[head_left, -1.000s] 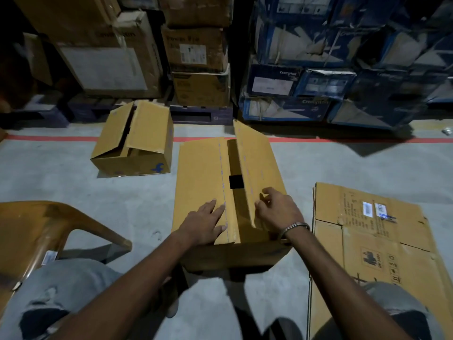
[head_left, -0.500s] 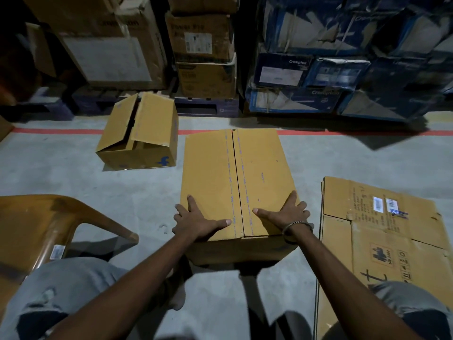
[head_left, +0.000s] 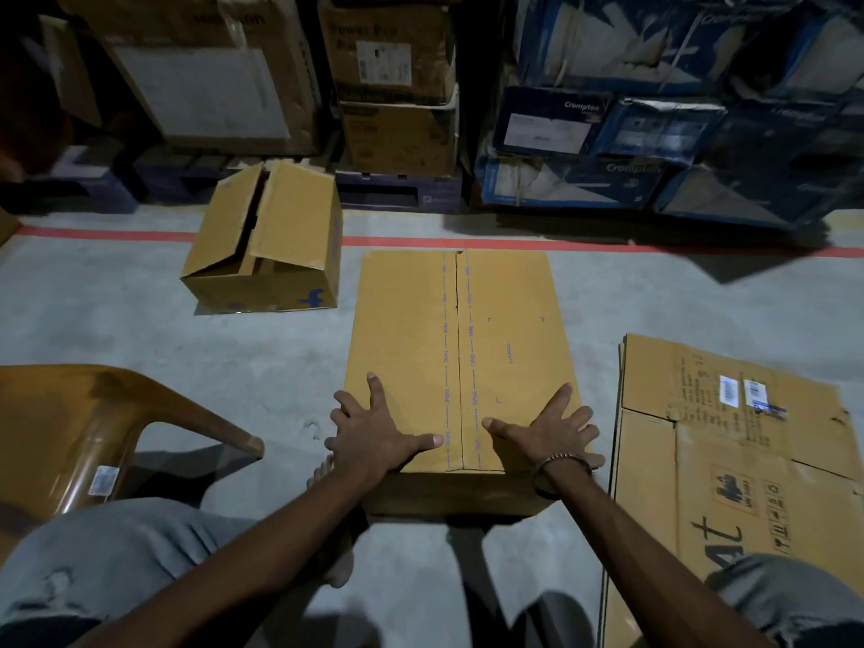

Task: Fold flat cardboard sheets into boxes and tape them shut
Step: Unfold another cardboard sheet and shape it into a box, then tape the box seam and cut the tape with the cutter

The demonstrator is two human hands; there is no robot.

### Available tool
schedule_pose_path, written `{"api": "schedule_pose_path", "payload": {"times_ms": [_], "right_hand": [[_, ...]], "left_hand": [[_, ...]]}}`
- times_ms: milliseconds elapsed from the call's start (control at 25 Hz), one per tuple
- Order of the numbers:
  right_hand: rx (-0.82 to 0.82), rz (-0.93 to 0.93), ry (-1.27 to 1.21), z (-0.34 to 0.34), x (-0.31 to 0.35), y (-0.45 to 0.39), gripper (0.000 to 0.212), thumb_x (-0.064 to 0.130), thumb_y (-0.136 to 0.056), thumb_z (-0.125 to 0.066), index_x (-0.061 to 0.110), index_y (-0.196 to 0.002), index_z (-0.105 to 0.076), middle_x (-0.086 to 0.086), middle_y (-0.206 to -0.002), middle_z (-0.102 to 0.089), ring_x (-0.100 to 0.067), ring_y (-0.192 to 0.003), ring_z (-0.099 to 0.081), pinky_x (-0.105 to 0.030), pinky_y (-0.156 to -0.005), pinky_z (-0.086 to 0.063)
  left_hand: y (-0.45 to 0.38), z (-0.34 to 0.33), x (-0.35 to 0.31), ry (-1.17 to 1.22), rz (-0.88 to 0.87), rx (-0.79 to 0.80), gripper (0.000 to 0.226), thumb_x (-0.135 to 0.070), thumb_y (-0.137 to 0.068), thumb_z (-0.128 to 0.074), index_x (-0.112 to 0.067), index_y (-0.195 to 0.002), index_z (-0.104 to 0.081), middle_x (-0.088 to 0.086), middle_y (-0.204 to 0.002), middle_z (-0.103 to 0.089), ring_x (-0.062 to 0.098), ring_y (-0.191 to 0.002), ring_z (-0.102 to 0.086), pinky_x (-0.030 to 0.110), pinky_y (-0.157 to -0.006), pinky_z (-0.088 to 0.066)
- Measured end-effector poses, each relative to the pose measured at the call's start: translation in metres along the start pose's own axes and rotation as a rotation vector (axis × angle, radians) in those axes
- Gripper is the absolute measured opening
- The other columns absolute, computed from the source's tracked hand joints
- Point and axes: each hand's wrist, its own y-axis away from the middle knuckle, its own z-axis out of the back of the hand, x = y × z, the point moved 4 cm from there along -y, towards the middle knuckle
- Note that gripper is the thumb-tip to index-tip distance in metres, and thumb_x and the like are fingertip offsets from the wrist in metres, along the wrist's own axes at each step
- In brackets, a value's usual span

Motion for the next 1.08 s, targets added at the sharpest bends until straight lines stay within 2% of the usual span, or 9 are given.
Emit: {"api": "schedule_pose_path", "payload": {"times_ms": [200,360,440,520,640,760,880,1000,1080], "right_hand": [[-0.003,-0.014,-0.042,0.006,0.003,0.006,0.157,0.090,-0.046,-0.077,0.029,-0.159,0.013,-0.018,-0.157,-0.015,-0.042,-0.144,-0.021,-0.064,-0.107,-0.032],[0.099,0.015,-0.148,0.021,0.006,0.009,0.154,0.081,-0.048,-0.084,0.028,-0.161,0.006,-0.015,-0.167,0.001,-0.042,-0.153,-0.003,-0.068,-0.115,-0.025],[0.049,0.060,-0.201,0.036,0.019,0.028,0.135,0.073,-0.063,-0.084,0.027,-0.162,-0.004,-0.013,-0.169,0.002,-0.039,-0.155,-0.001,-0.068,-0.116,-0.024],[-0.043,0.138,-0.301,0.048,0.047,0.059,0.109,0.062,-0.076,-0.081,0.026,-0.160,-0.020,-0.012,-0.169,-0.006,-0.037,-0.154,-0.007,-0.066,-0.115,-0.026],[-0.115,0.333,-0.450,0.054,0.116,0.123,0.083,0.052,-0.085,-0.077,0.025,-0.152,-0.037,-0.008,-0.163,-0.019,-0.034,-0.150,-0.019,-0.062,-0.112,-0.031],[-0.021,0.560,-0.522,0.035,0.210,0.204,0.070,0.050,-0.087,-0.075,0.028,-0.145,-0.044,-0.004,-0.156,-0.029,-0.032,-0.144,-0.028,-0.057,-0.110,-0.037],[0.123,0.802,-0.435,-0.004,0.307,0.294,0.065,0.050,-0.087,-0.072,0.025,-0.143,-0.048,-0.005,-0.149,-0.038,-0.031,-0.141,-0.032,-0.051,-0.109,-0.040],[0.322,0.989,-0.029,-0.067,0.372,0.371,0.064,0.045,-0.089,-0.069,0.018,-0.143,-0.047,-0.011,-0.148,-0.041,-0.035,-0.140,-0.035,-0.047,-0.109,-0.041],[0.404,1.025,0.255,-0.118,0.389,0.398,0.066,0.053,-0.090,-0.064,0.015,-0.143,-0.050,-0.014,-0.152,-0.040,-0.038,-0.142,-0.036,-0.049,-0.112,-0.041]], "left_hand": [[0.002,0.007,-0.002,0.007,0.002,0.035,0.157,-0.101,-0.046,-0.064,-0.032,-0.161,0.019,0.026,-0.164,0.006,0.047,-0.148,-0.017,0.063,-0.107,-0.039],[0.013,0.024,-0.008,0.121,0.052,0.153,0.152,-0.089,-0.055,-0.075,-0.033,-0.163,0.016,0.023,-0.168,0.020,0.045,-0.157,0.004,0.069,-0.118,-0.025],[0.021,0.041,-0.014,0.143,0.007,0.181,0.142,-0.084,-0.065,-0.075,-0.031,-0.164,0.012,0.019,-0.170,0.019,0.042,-0.158,0.007,0.067,-0.121,-0.022],[0.033,0.073,-0.017,0.149,-0.085,0.161,0.130,-0.081,-0.074,-0.070,-0.031,-0.164,0.010,0.016,-0.172,0.014,0.039,-0.159,0.004,0.063,-0.122,-0.023],[0.047,0.147,0.001,0.211,-0.207,0.035,0.110,-0.080,-0.081,-0.063,-0.031,-0.165,-0.012,0.011,-0.171,-0.013,0.036,-0.155,-0.019,0.055,-0.119,-0.034],[0.052,0.218,0.096,0.293,-0.171,-0.122,0.088,-0.077,-0.084,-0.063,-0.030,-0.155,-0.041,0.010,-0.157,-0.044,0.033,-0.141,-0.047,0.051,-0.111,-0.045],[0.058,0.253,0.249,0.261,0.013,-0.251,0.063,-0.061,-0.090,-0.068,-0.023,-0.140,-0.059,0.011,-0.136,-0.066,0.031,-0.123,-0.063,0.044,-0.103,-0.051],[0.082,0.254,0.374,0.282,0.170,-0.278,0.049,-0.046,-0.094,-0.070,-0.017,-0.134,-0.063,0.015,-0.126,-0.070,0.033,-0.116,-0.065,0.042,-0.097,-0.051],[0.104,0.242,0.417,0.264,0.203,-0.259,0.047,-0.048,-0.095,-0.068,-0.021,-0.134,-0.064,0.008,-0.117,-0.072,0.029,-0.111,-0.066,0.040,-0.091,-0.051]]}}
